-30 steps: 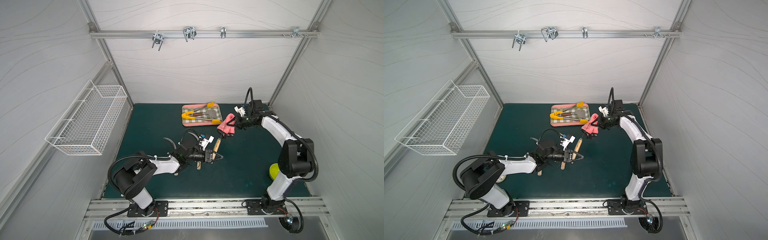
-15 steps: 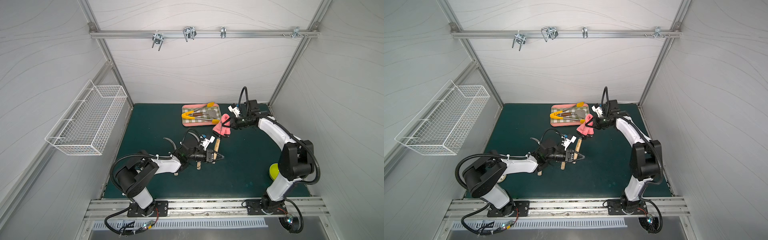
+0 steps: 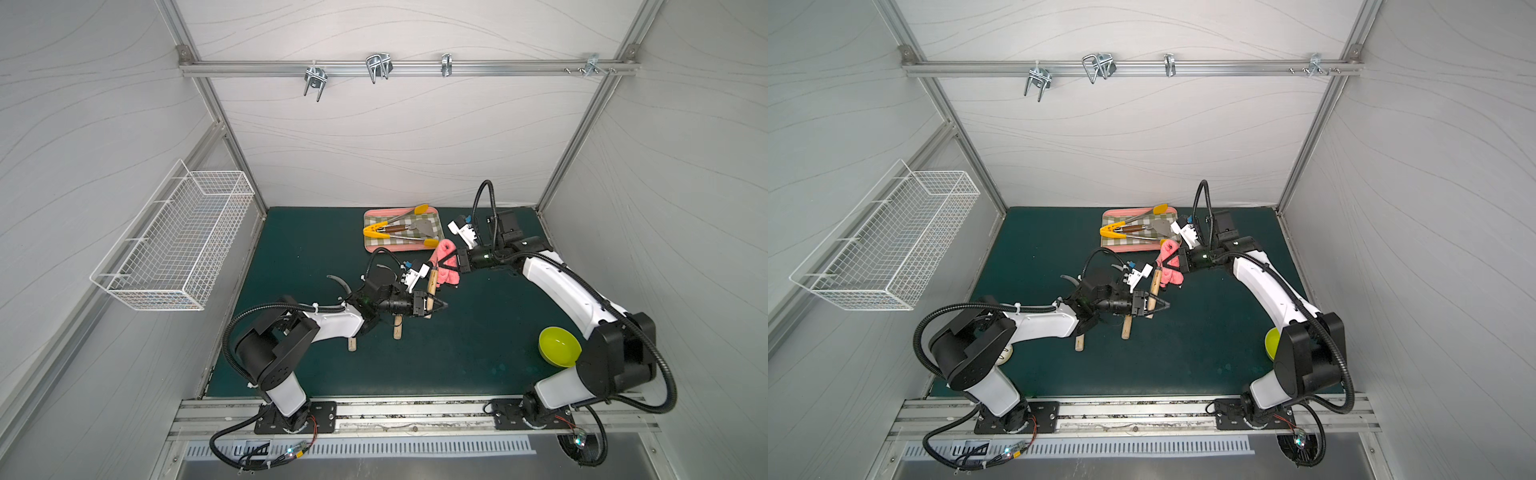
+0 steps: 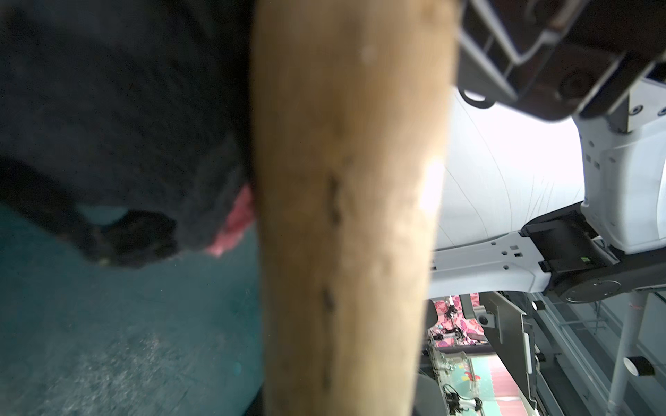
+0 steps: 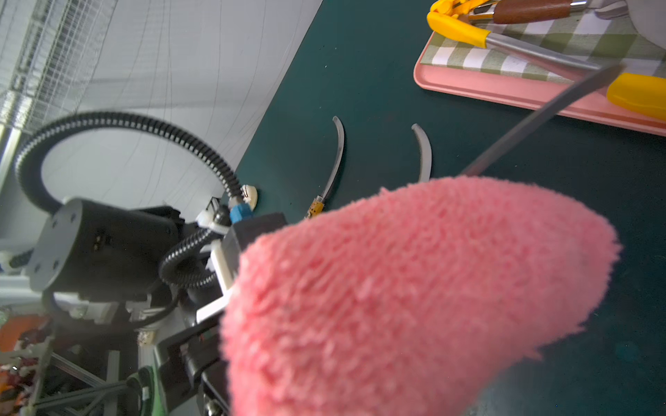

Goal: Wipe small sickles with rags
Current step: Wipe the small sickle.

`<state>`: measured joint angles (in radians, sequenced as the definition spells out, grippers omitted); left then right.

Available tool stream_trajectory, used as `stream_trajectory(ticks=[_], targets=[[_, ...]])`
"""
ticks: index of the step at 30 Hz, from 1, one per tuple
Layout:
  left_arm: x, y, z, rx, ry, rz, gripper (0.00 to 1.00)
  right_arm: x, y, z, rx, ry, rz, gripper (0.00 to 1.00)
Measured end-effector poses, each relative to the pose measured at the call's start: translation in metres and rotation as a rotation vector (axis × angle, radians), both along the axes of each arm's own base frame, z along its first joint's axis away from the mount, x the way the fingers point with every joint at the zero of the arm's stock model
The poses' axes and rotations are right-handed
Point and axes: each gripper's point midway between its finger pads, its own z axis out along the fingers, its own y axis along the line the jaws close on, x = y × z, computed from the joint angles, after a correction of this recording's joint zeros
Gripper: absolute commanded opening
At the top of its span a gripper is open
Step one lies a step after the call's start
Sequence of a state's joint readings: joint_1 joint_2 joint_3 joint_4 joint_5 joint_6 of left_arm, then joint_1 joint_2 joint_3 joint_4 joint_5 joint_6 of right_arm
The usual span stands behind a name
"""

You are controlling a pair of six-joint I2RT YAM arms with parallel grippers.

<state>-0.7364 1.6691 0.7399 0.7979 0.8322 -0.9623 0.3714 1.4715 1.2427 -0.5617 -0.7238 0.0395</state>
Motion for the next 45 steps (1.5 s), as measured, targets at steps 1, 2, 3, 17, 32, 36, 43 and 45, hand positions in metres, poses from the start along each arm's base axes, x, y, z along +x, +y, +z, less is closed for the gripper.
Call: stream_trajectory(ticks=[1, 2, 3, 17, 32, 36, 43, 45], targets=[[0.0, 0.001, -0.001, 0.0, 0.003, -0.01, 0.0, -0.004, -0.002, -0.001, -0.009, -0.016, 0.004, 0.08], [0.0, 0.001, -0.001, 0.0, 0.006, -0.014, 0.0, -0.006, -0.003, -0.001, -0.015, -0.025, 0.001, 0.07], [0.0, 0.002, 0.0, -0.002, 0.007, -0.021, 0.0, -0.009, -0.006, -0.001, -0.023, -0.032, -0.003, 0.06], [-0.001, 0.006, -0.003, -0.007, 0.046, -0.018, 0.0, 0.083, -0.076, -0.012, 0.08, 0.217, -0.361, 0.06], [-0.007, 0.004, 0.005, -0.05, 0.051, -0.024, 0.0, 0.134, -0.022, -0.027, 0.083, 0.24, -0.239, 0.06], [-0.004, 0.003, 0.008, -0.079, 0.053, -0.019, 0.0, 0.132, -0.012, -0.022, 0.103, 0.209, -0.202, 0.05], [-0.002, 0.001, 0.004, -0.086, 0.061, -0.018, 0.0, 0.114, -0.005, -0.018, 0.108, 0.125, -0.147, 0.05], [-0.002, 0.001, 0.004, -0.086, 0.056, -0.018, 0.0, 0.105, -0.001, -0.011, 0.112, 0.096, -0.125, 0.05]])
